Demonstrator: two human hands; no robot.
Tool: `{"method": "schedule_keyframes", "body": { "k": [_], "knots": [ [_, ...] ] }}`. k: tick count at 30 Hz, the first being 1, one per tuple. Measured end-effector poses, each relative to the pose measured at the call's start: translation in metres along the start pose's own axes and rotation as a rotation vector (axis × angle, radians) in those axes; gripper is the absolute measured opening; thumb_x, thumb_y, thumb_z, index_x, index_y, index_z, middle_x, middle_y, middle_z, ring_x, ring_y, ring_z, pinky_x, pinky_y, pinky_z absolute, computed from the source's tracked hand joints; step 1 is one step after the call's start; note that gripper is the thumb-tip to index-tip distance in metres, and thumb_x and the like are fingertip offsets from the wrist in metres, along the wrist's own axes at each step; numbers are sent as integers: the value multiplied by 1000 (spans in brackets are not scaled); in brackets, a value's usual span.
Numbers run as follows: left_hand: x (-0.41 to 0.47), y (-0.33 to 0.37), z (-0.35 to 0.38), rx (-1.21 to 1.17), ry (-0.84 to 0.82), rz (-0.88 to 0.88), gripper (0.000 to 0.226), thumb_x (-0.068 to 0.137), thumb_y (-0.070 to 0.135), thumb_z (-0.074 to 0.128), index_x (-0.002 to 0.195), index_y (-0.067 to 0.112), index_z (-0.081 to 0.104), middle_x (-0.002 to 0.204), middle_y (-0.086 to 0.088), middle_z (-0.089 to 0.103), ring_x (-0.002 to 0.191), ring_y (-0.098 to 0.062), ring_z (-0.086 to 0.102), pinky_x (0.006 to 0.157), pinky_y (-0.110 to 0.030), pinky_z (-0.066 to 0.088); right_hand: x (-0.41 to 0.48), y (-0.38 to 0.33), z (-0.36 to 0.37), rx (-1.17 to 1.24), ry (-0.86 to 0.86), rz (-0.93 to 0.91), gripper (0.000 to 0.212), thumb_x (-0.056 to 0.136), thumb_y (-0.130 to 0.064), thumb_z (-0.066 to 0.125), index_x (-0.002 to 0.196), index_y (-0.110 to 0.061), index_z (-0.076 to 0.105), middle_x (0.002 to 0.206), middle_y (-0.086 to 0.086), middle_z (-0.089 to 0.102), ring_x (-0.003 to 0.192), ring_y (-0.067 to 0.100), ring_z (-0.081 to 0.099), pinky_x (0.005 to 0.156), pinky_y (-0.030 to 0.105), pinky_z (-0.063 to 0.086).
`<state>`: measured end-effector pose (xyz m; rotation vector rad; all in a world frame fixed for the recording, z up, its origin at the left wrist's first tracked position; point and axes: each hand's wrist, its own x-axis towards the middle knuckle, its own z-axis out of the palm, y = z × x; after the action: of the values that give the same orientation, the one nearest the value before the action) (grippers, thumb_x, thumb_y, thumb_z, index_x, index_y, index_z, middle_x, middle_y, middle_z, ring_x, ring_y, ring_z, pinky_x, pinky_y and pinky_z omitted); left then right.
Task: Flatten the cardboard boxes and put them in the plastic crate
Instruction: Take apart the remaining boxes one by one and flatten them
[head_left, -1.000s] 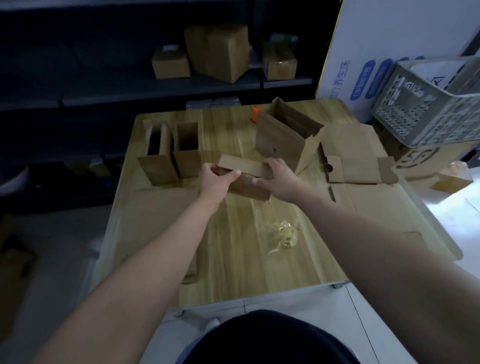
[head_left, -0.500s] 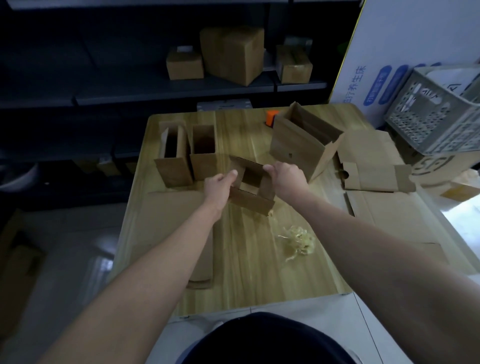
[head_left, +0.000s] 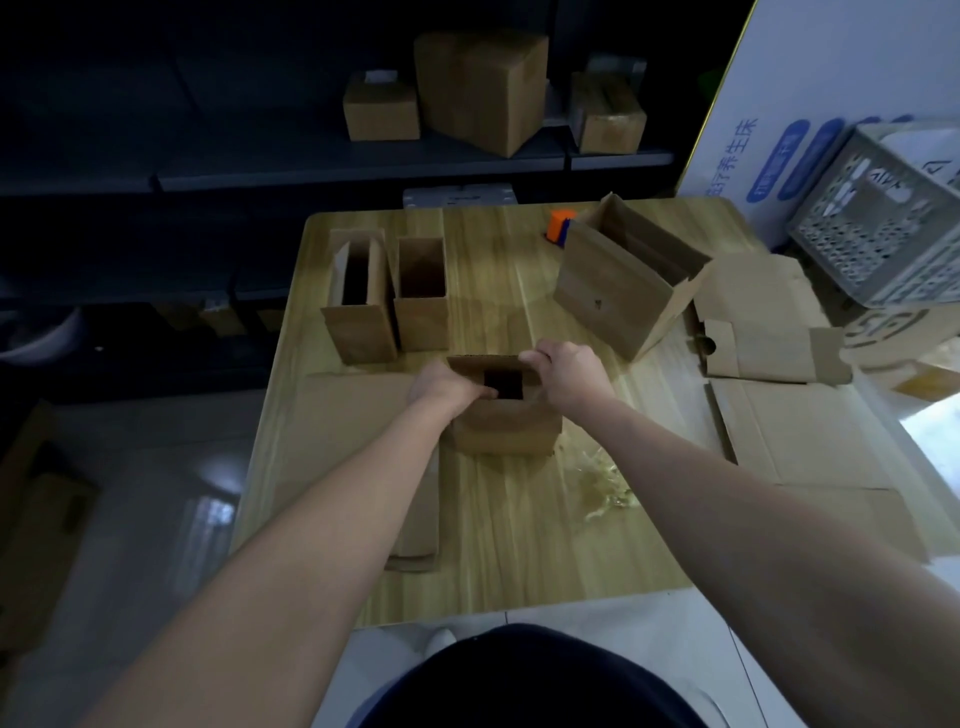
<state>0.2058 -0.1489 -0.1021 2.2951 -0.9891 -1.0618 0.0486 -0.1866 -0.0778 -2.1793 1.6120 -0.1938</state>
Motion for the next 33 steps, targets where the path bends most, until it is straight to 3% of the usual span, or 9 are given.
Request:
{"method": "schedule_keyframes", "body": {
  "k": [3,8,12,17,19,21,24,27,33],
  "knots": [
    [1,0,2,21,15,-2,59,63,45,80,110,17,58,104,-4,65,92,-23,63,79,-36,56,-1,1,2,225,60,65,26,96,-42,48,88,-20,60,75,-2,56,77,22,59,58,27,39],
    [-1,1,3,-79,106,47,24,74,41,72,77,22,58,77,4,61,68,-13,58,54,-25,45,2,3,3,238,95,106,39,95,-47,46,99,-12,63,80,3,60,69,17,57,52,27,42],
    [-3,-2,-3,-343,105,96,21,86,32,60,72,16,60,77,0,63,73,-18,62,63,-28,50,7,9,2,330,77,198,43,90,-51,54,114,-15,59,95,2,62,75,13,57,53,21,43],
    [-7,-11,3,-556,105,175,26,95,27,52,73,21,64,73,-2,65,71,-16,61,70,-28,53,9,3,5,371,127,303,93,68,-37,83,140,-21,26,137,11,41,120,29,49,91,44,52],
    [-9,-13,6,-578,144,213,34,96,26,50,63,22,57,54,10,50,54,-6,48,57,-16,47,10,0,5,374,137,302,86,72,-19,81,139,-22,25,135,13,40,119,31,50,90,46,53],
    [-11,-11,5,-602,144,230,35,97,27,48,63,23,56,50,14,46,51,-5,46,62,-21,48,9,-3,4,391,136,306,80,77,-7,74,140,-20,26,132,14,42,114,31,54,85,44,56],
    [-16,-6,0,-704,46,134,21,99,31,44,90,26,62,90,3,65,81,-15,62,82,-34,54,6,-5,-1,495,141,306,71,81,1,63,140,-17,28,122,12,50,105,26,58,80,39,58],
    [-18,-2,-4,-885,-97,-10,33,97,40,44,123,24,54,117,-3,59,100,-25,60,86,-47,52,1,-6,-7,532,76,233,56,84,4,55,136,-13,44,115,6,57,100,18,59,70,20,52],
    [-23,20,0,-954,-220,-34,63,69,49,75,111,17,42,105,-8,58,97,-30,62,83,-52,54,-20,-13,-8,379,-22,5,36,83,2,47,99,-17,72,80,-1,63,66,10,57,51,18,43]
  ]
}}
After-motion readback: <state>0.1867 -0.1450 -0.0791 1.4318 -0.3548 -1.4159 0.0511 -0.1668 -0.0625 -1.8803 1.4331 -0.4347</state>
